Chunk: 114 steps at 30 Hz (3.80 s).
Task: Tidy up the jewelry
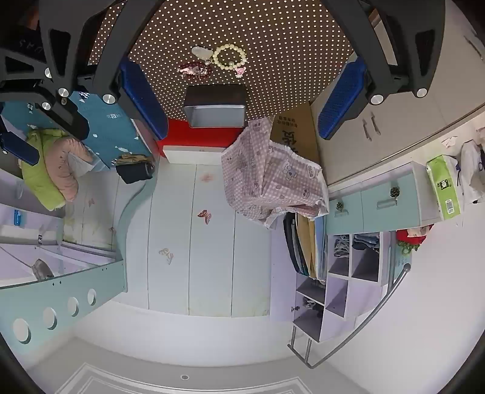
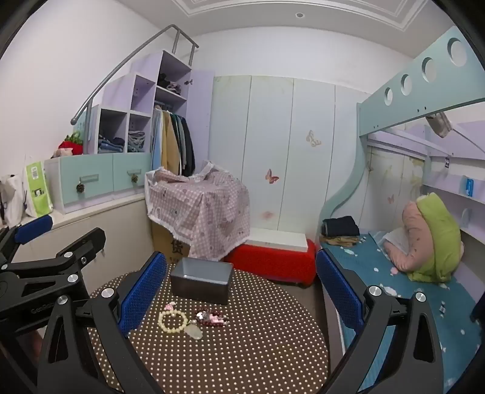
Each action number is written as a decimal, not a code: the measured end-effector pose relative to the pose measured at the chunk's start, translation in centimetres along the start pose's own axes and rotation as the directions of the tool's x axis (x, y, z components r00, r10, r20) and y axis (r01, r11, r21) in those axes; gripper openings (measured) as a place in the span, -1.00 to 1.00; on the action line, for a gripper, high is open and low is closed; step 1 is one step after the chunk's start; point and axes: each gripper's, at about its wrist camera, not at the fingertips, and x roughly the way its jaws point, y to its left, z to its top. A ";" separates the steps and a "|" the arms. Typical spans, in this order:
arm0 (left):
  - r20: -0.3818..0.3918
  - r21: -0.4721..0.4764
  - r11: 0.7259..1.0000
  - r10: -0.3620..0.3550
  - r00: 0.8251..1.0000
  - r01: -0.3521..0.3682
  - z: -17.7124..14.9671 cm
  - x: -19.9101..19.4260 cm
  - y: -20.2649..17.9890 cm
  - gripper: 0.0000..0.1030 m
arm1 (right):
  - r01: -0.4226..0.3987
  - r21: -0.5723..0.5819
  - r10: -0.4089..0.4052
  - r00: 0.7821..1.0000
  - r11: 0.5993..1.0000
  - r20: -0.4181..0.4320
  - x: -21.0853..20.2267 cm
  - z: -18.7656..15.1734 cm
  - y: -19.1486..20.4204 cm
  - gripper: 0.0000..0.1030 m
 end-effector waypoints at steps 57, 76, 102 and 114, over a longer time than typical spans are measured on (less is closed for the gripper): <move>-0.005 0.013 1.000 0.009 1.000 -0.009 0.1 -0.6 0.0 0.86 | -0.001 0.011 0.001 1.000 1.000 -0.004 -0.1 -0.5 -0.8 0.85; -0.006 0.014 1.000 0.010 1.000 -0.010 0.0 -0.4 -0.2 0.86 | -0.002 0.013 0.002 1.000 1.000 -0.005 -0.1 -0.5 -0.8 0.85; -0.132 -0.012 1.000 -0.009 0.991 0.007 -2.2 4.4 1.2 0.87 | 0.002 0.028 0.001 0.994 1.000 -0.105 4.6 -3.0 -0.8 0.85; -0.432 -0.036 0.999 0.011 0.902 -0.030 -9.8 13.7 5.4 0.87 | -0.034 0.121 0.074 0.937 0.992 -0.342 13.6 -8.8 -2.5 0.85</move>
